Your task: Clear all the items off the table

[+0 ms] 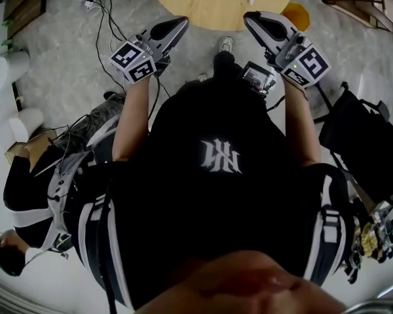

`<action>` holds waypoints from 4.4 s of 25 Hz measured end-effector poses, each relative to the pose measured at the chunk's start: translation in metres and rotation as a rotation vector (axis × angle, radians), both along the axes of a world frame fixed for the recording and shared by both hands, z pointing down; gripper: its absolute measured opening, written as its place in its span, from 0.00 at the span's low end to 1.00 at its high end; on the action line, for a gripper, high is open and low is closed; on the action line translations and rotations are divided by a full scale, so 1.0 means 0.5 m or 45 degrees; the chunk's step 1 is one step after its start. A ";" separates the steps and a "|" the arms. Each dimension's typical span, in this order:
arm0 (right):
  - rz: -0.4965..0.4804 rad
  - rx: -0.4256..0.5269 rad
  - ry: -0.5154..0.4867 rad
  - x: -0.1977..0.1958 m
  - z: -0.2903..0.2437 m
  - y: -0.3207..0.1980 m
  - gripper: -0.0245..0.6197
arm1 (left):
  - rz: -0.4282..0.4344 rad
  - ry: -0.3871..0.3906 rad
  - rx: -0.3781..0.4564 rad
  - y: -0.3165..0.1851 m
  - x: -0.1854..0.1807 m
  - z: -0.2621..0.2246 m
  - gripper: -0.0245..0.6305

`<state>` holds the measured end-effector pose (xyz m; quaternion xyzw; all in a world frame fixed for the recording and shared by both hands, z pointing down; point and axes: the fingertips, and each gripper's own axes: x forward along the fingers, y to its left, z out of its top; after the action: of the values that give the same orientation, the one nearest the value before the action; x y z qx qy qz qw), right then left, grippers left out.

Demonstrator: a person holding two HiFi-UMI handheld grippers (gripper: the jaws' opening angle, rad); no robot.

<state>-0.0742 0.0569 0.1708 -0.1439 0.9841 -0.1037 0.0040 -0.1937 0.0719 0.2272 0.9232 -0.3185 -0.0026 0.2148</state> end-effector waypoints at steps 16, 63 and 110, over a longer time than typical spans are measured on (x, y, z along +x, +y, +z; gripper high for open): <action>-0.171 -0.083 -0.042 -0.059 0.084 -0.293 0.04 | -0.153 -0.148 -0.031 -0.283 -0.010 0.052 0.06; 0.008 -0.075 0.116 -0.176 0.438 -0.490 0.04 | -0.234 -0.589 0.009 -0.669 -0.139 0.505 0.52; 0.150 0.100 0.172 -0.515 0.156 -0.846 0.04 | -0.222 -0.513 0.081 -1.243 -0.641 0.146 0.47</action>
<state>-0.3317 -0.3659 0.2488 -0.2079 0.9753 -0.0547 -0.0507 -0.5143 -0.5496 0.3002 0.8803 -0.4336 0.1534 0.1165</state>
